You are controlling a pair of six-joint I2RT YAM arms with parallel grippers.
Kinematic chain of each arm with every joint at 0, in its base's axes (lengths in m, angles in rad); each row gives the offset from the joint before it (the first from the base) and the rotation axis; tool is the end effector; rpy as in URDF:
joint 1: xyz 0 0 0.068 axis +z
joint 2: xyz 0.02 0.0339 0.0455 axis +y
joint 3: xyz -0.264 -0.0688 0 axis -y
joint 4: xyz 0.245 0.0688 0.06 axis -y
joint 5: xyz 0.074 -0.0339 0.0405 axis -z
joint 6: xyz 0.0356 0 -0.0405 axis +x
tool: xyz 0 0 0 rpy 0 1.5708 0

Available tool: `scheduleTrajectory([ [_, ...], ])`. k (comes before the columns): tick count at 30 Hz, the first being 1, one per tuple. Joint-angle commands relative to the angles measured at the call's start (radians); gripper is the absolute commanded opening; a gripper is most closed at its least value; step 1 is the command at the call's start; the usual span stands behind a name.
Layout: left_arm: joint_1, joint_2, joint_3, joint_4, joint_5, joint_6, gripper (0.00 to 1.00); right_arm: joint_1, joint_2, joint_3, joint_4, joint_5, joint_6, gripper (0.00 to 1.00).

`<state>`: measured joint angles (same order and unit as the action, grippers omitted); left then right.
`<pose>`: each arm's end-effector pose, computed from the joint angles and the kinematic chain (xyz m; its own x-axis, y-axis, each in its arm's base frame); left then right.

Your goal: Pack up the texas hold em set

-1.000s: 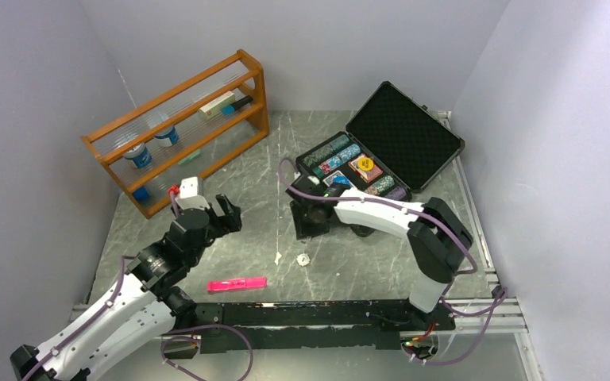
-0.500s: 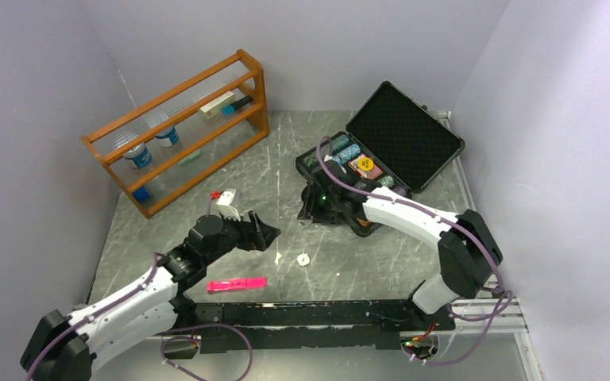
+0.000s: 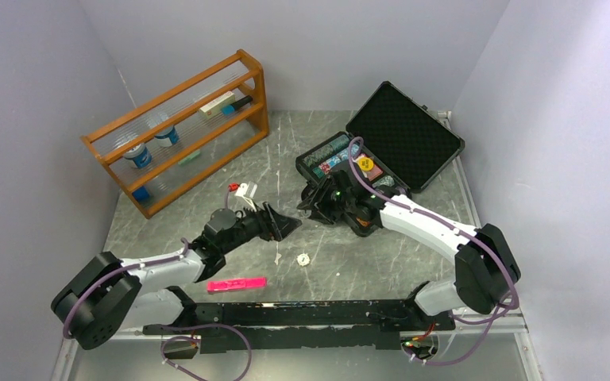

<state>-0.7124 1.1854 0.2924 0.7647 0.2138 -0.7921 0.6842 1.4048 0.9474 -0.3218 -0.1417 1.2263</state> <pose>0.1684 -0.1554 0.1910 -0.6361 -0.3698 -0.6773 0.4916 0.4824 -0.7250 0.2296 0.1938 0.2427 -0.8462 0.5123 -0.1469 0.2749 0.6557 0.7032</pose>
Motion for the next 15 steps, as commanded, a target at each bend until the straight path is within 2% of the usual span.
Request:
scheduleTrajectory([
  [1, -0.007, 0.030, 0.051, 0.132, -0.052, -0.062, 0.78, -0.004, -0.038, -0.024, 0.084, -0.052, 0.078, 0.10],
  [8, -0.011, 0.092, 0.102, 0.101, -0.065, -0.063, 0.54, -0.012, -0.047, -0.051, 0.123, -0.082, 0.098, 0.10],
  [11, -0.017, 0.123, 0.119, 0.110, -0.058, -0.067, 0.49, -0.015, -0.044, -0.050, 0.125, -0.089, 0.098, 0.10],
  [15, -0.022, 0.144, 0.129, 0.104, -0.053, -0.064, 0.48, -0.025, -0.045, -0.060, 0.142, -0.108, 0.107, 0.10],
])
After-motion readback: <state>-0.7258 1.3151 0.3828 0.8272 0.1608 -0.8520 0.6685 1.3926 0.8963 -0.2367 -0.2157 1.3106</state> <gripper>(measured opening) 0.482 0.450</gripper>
